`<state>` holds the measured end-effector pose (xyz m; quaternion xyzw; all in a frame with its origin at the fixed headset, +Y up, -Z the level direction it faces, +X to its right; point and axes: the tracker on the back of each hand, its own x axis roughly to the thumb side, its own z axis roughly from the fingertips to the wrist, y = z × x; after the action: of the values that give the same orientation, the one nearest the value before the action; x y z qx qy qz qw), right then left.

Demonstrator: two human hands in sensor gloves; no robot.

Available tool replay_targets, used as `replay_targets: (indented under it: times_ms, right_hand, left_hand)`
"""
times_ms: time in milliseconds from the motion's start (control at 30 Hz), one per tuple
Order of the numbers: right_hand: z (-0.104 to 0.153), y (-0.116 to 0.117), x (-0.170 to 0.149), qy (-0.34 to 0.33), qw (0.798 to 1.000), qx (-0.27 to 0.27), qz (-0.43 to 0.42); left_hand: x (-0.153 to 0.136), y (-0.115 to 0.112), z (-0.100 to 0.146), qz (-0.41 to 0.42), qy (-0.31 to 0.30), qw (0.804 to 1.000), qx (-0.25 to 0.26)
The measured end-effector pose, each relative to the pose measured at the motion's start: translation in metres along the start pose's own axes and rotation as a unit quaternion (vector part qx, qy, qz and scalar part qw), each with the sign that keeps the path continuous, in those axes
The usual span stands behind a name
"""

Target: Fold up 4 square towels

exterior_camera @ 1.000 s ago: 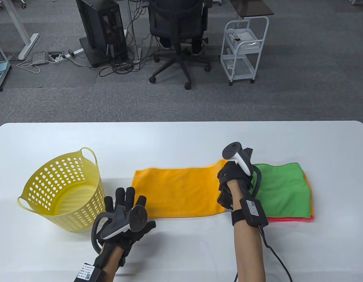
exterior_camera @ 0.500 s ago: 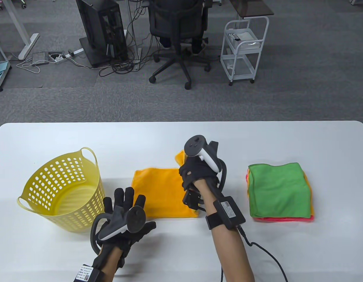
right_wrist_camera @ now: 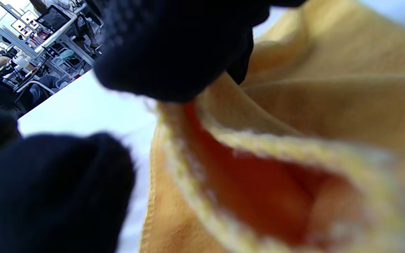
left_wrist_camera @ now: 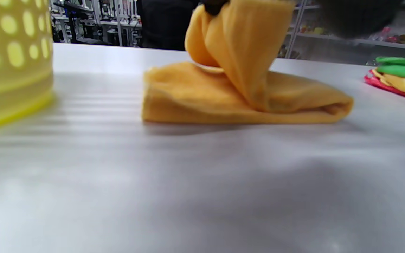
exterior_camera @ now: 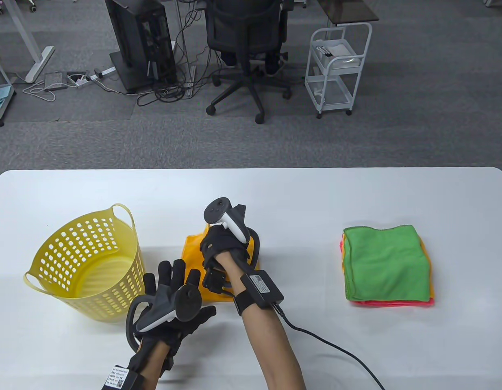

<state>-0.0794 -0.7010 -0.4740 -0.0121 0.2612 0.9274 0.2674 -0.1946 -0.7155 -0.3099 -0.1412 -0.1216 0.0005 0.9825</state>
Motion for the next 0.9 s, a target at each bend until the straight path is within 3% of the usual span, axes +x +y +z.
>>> replay_targets:
  times_ms: [100,267,433,600,667,800,900]
  right_hand:
    - [-0.011,0.006,-0.002,0.004,1.000,0.027,-0.008]
    - [-0.031,0.017,-0.017,-0.012,0.987,0.140,-0.078]
    - [-0.028,0.011,-0.021,-0.047,0.980,0.165,-0.101]
    - [-0.012,-0.014,-0.027,-0.094,0.981,0.125,-0.118]
    - [-0.005,-0.027,-0.035,-0.079,0.989,0.075,-0.096]
    - [0.002,-0.046,-0.057,-0.009,0.999,-0.033,0.020]
    - [-0.001,-0.046,-0.076,0.068,0.990,-0.067,0.099]
  left_hand:
    - [0.001,0.000,-0.001,-0.003,0.000,1.000,-0.001]
    - [0.001,-0.001,-0.002,-0.003,0.002,1.000,-0.007]
    - [0.001,0.000,-0.003,-0.003,0.001,1.000,-0.008]
    - [0.002,-0.001,-0.003,-0.007,0.002,1.000,-0.012]
    - [0.002,-0.001,-0.003,-0.008,0.003,1.000,-0.012]
    - [0.002,-0.001,-0.003,-0.008,0.004,1.000,-0.011]
    - [0.002,-0.001,-0.004,-0.007,0.005,1.000,-0.010]
